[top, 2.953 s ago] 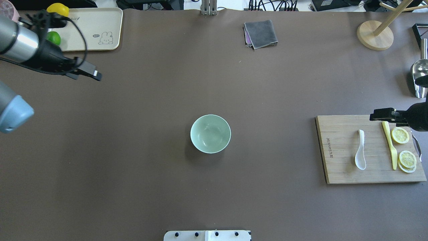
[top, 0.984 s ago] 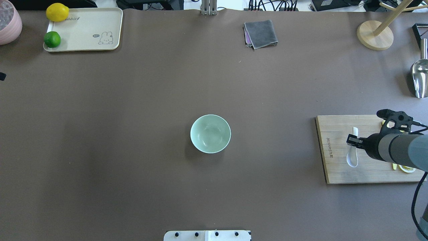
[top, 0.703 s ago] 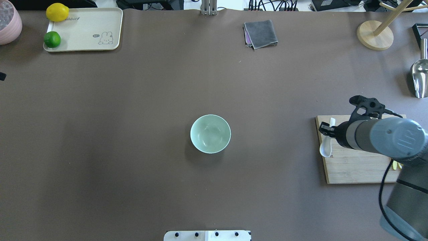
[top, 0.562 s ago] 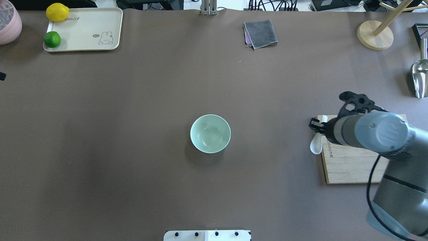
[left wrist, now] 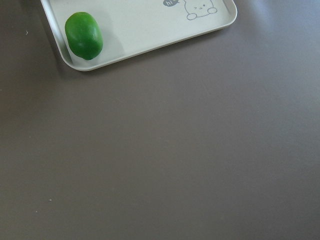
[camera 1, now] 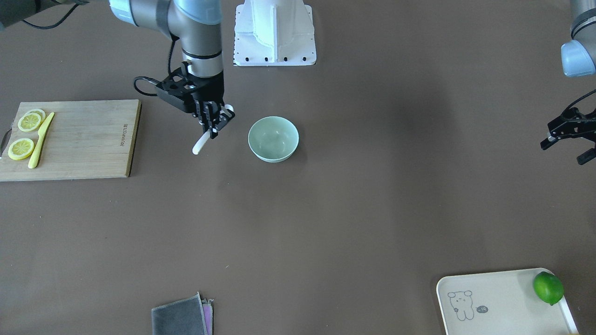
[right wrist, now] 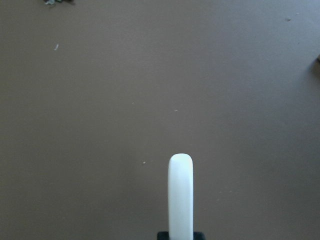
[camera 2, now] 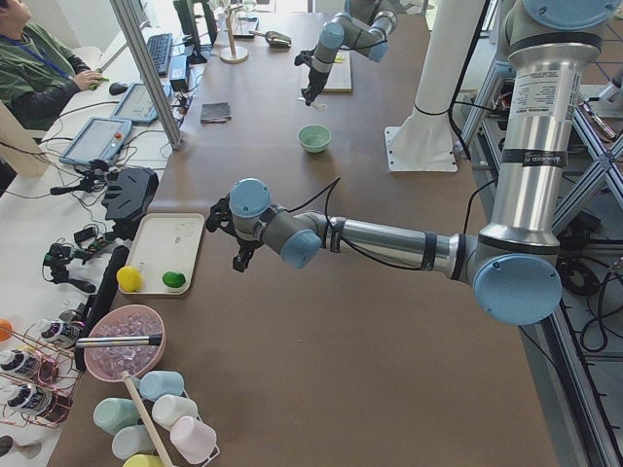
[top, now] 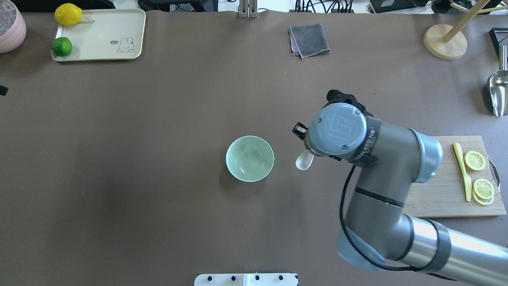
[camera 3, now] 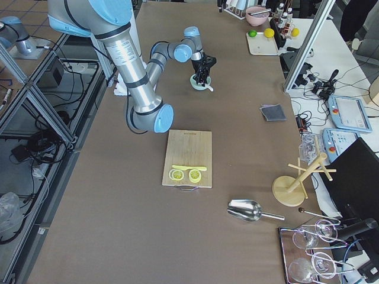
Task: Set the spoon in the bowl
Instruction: 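Lift the white spoon with the right gripper and carry it toward the bowl, then lower the spoon into the bowl and open the right gripper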
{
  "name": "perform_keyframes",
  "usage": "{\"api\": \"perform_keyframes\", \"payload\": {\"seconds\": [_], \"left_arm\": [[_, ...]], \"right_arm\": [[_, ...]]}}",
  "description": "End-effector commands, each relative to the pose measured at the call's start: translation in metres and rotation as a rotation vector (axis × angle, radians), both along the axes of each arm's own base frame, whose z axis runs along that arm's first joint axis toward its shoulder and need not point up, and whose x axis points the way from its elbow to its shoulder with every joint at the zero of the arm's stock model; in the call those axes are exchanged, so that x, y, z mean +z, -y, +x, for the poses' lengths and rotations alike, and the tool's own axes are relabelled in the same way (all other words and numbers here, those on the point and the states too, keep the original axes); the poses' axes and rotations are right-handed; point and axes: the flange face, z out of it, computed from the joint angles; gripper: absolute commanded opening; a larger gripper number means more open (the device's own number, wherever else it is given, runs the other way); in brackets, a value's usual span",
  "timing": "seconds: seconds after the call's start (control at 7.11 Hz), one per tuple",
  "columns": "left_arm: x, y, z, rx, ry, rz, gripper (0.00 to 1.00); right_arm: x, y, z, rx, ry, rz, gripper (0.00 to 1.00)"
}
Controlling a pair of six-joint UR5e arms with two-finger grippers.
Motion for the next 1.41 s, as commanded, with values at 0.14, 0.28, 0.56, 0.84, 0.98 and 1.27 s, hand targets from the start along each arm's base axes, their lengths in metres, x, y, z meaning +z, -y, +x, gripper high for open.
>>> {"api": "perform_keyframes", "payload": {"seconds": [0.14, 0.28, 0.56, 0.84, 0.98, 1.27], "left_arm": [[-0.001, 0.001, 0.001, 0.001, 0.0, -0.003, 0.98], [-0.001, 0.001, 0.001, 0.0, 0.0, -0.005, 0.98], [0.0, 0.001, 0.001, 0.001, 0.001, -0.005, 0.98], [0.003, -0.002, 0.0, 0.002, 0.002, -0.004, 0.98], [0.008, -0.005, -0.001, 0.003, 0.009, -0.002, 0.98], [0.041, -0.013, -0.003, 0.003, 0.023, -0.041, 0.98]], "right_arm": [[-0.02, -0.008, -0.044, 0.053, -0.014, 0.001, 0.33], [-0.02, -0.007, -0.043, 0.047, -0.024, 0.017, 0.81], [-0.025, -0.005, -0.036, 0.011, -0.038, 0.064, 1.0], [-0.031, 0.009, -0.014, -0.022, -0.037, 0.108, 1.0], [-0.022, 0.025, 0.015, -0.096, -0.049, 0.139, 1.0], [0.021, 0.065, 0.087, -0.275, -0.091, 0.194, 1.0]]}}
